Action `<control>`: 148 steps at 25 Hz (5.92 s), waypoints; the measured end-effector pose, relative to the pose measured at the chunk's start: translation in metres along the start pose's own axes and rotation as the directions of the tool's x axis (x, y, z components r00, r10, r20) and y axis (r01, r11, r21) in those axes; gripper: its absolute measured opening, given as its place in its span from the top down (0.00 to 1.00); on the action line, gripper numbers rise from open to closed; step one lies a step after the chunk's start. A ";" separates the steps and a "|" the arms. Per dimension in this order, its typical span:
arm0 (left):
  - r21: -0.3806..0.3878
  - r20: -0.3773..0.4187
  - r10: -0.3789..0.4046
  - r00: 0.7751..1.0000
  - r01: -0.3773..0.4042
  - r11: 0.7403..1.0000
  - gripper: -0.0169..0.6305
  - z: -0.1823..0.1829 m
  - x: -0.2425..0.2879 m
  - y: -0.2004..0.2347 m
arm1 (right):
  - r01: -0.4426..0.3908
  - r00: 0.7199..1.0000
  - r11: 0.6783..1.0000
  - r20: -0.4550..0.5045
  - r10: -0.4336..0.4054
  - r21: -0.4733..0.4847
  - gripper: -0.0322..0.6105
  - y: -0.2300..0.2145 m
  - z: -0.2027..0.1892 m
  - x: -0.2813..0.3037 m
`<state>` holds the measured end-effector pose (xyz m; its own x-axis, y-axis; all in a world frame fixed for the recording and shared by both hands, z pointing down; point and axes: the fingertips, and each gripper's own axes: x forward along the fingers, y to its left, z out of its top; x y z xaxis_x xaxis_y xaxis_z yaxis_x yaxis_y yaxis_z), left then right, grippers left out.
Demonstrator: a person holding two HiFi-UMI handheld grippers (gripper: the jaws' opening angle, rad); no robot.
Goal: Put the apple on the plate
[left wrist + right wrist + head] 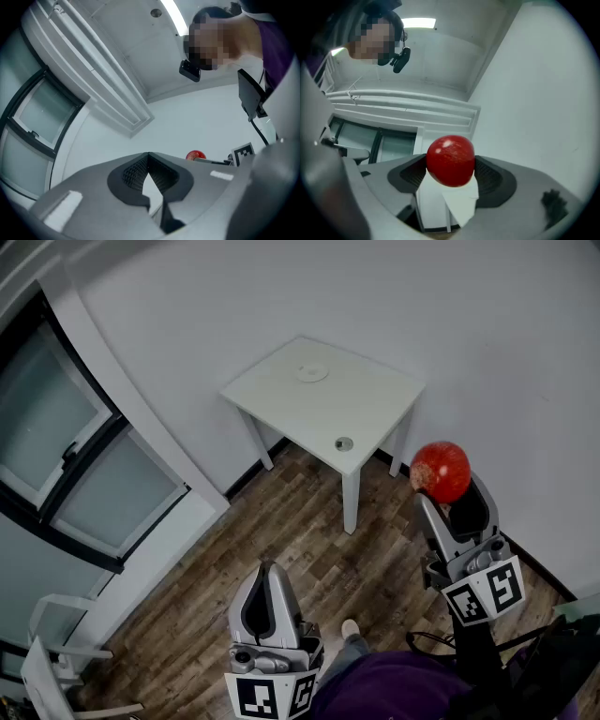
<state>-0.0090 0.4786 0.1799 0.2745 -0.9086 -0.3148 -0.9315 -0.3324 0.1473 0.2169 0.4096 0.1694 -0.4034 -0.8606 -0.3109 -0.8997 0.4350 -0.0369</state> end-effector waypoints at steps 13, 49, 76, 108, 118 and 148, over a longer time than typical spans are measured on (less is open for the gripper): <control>-0.049 -0.032 -0.003 0.999 0.001 0.999 0.96 -0.025 0.032 0.051 | 0.012 0.999 1.000 -0.035 -0.012 -0.008 0.42 0.008 -0.032 0.054; 0.009 -0.023 0.177 0.984 -0.177 0.984 0.96 -0.099 0.295 0.144 | -0.145 0.987 0.989 -0.068 0.147 0.034 0.42 -0.124 -0.122 0.348; -0.035 -0.108 0.067 0.992 -0.071 0.997 0.96 -0.158 0.446 0.204 | -0.066 0.978 0.998 -0.197 0.067 0.010 0.42 -0.189 -0.210 0.476; -0.146 -0.329 0.035 0.944 -0.087 0.985 0.96 -0.279 0.540 0.302 | -0.048 0.887 0.999 -0.458 0.054 0.024 0.42 -0.204 -0.385 0.594; -0.179 -0.362 0.014 0.932 -0.084 0.980 0.96 -0.306 0.551 0.312 | -0.055 0.840 0.998 -0.540 0.054 0.015 0.42 -0.209 -0.437 0.605; -0.242 -0.463 0.034 0.886 -0.164 0.956 0.96 -0.345 0.543 0.339 | -0.096 0.714 0.995 -0.697 0.068 -0.002 0.42 -0.214 -0.544 0.616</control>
<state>-0.0935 -0.2148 0.3828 0.3214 -0.9332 0.1607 -0.8780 -0.2301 0.4197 0.0699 -0.3580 0.5024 -0.4652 -0.7697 0.4373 -0.8572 0.5150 -0.0053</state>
